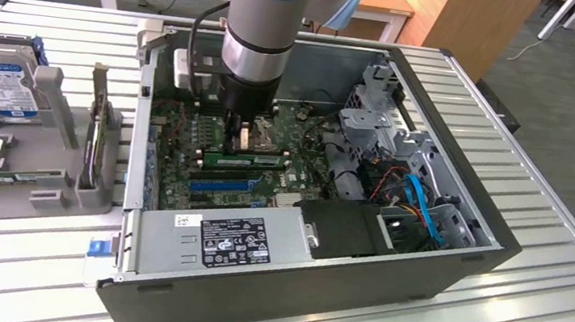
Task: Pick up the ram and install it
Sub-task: 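Press down the ram until it locks into place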
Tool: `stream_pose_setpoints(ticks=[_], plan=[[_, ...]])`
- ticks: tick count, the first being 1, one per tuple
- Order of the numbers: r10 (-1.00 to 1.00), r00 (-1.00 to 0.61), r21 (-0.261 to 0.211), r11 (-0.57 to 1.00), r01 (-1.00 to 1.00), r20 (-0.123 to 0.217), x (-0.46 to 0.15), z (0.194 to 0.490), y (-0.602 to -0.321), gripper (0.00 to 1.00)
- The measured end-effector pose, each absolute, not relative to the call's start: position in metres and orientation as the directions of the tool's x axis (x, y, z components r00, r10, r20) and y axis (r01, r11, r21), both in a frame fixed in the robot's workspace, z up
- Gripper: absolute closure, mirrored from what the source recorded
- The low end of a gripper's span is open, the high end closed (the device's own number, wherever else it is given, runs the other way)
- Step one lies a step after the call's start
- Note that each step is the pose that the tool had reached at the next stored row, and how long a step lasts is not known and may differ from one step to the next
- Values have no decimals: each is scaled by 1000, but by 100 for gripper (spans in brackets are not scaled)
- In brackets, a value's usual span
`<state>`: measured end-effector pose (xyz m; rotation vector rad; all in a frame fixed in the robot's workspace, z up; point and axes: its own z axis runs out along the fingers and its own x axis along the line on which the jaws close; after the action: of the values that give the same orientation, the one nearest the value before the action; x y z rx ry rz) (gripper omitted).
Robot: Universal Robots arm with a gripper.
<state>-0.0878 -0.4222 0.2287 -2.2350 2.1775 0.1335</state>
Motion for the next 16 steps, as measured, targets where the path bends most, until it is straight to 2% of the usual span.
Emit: stream_pose_setpoints(ticks=[16], plan=[[-997, 24, 46, -28, -999, -74, -88, 226, -422, 90]])
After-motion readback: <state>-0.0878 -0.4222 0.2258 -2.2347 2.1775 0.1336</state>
